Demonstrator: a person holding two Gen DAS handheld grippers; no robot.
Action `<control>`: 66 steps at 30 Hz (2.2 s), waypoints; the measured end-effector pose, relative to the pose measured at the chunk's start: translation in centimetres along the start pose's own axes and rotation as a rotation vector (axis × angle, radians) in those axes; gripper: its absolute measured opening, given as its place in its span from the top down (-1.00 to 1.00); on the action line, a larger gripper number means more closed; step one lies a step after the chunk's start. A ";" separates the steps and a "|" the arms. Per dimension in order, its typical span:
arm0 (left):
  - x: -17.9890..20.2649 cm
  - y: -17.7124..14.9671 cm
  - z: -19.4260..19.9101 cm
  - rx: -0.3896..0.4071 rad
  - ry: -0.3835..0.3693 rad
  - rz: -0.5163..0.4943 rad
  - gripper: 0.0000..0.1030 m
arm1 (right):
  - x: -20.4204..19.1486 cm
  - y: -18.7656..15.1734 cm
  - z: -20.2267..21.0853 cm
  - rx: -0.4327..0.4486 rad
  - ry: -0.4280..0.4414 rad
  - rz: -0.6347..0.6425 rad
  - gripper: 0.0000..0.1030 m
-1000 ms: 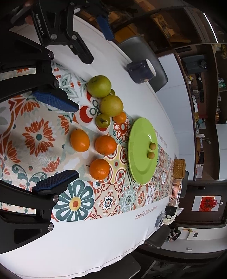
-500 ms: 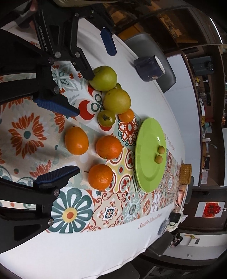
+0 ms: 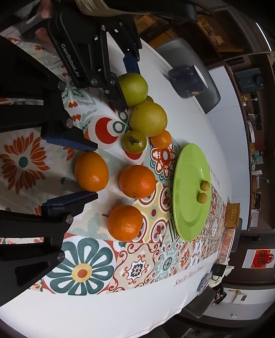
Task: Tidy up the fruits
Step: 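Grasp the large green apple with the left tool while the right tool grasps a mandarin, then lower the apple and mandarin onto the green plate and open both tools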
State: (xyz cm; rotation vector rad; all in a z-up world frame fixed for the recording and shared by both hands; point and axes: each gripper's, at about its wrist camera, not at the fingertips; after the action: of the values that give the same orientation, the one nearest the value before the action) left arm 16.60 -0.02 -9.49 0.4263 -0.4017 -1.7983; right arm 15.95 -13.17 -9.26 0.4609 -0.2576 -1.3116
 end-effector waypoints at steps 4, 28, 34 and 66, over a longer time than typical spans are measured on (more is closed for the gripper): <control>0.2 0.0 0.0 0.000 0.010 -0.006 0.05 | -0.1 0.0 0.0 0.002 0.000 0.007 0.23; 0.6 0.9 6.6 0.106 -0.009 0.028 0.06 | 0.3 1.4 6.7 0.156 0.012 0.011 0.23; 1.0 2.4 8.0 0.138 -0.006 0.020 0.06 | 1.1 3.0 8.2 0.199 0.005 0.017 0.23; -0.8 15.6 0.1 0.044 -0.043 -0.028 0.06 | 5.6 16.5 0.5 0.095 -0.001 0.070 0.23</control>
State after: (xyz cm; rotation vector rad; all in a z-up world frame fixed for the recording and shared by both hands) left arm 29.83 -3.18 -1.90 0.4267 -0.4685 -1.8315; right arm 31.44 -15.66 -1.58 0.5273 -0.3349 -1.2349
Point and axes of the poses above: each gripper's, at about its wrist camera, not at the fingertips, and z roughly against the way its jaws point, x to its right, y to its top, and after that the axes turned 11 degrees about -x, right-handed
